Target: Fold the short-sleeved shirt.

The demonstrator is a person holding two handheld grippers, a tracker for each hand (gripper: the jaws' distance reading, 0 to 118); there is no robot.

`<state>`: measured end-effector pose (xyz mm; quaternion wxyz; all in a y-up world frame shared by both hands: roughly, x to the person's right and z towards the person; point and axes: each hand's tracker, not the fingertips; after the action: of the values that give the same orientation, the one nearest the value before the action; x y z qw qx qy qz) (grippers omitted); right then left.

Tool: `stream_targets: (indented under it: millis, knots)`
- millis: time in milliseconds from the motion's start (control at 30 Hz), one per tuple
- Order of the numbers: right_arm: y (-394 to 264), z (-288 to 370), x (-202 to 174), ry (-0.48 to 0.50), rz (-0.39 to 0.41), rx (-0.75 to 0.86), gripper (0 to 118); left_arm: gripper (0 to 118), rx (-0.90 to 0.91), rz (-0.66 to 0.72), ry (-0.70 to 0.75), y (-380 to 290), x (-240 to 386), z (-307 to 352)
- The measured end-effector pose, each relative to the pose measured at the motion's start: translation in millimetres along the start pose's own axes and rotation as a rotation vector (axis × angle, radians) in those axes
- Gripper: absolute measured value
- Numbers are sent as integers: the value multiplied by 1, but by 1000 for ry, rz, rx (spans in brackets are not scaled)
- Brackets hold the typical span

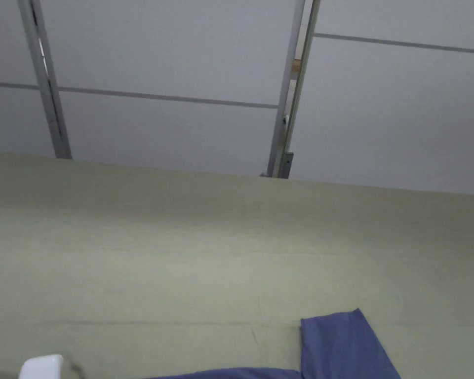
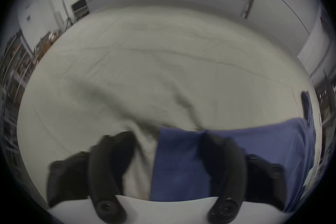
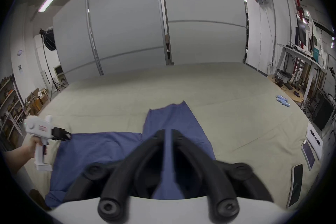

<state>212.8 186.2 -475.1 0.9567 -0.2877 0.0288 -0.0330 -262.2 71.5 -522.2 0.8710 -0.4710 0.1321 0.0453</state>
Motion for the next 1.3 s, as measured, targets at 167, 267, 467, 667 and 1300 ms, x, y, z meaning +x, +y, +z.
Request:
stream_targets:
  millis: [167, 267, 467, 667, 1300]
  knots:
    - [-3, -93, 31, -47, -38, -176, 118, 2, 60, -115, -34, -20, 19, 27]
    - [-34, -160, 63, -110, -49, -329, 118, 2, 65, -108, -63, -28, 23, 36]
    - [-33, -184, 40, -195, 3, -435, 60, 2, 85, -85, -74, -31, 26, 50]
    - [-35, -113, -3, -18, 43, -253, 4, 2, 156, -28, -122, -43, 29, 89]
    - [67, 286, -27, -1, -68, 768, 4, 2, 979, 259, -125, -61, -41, 395]
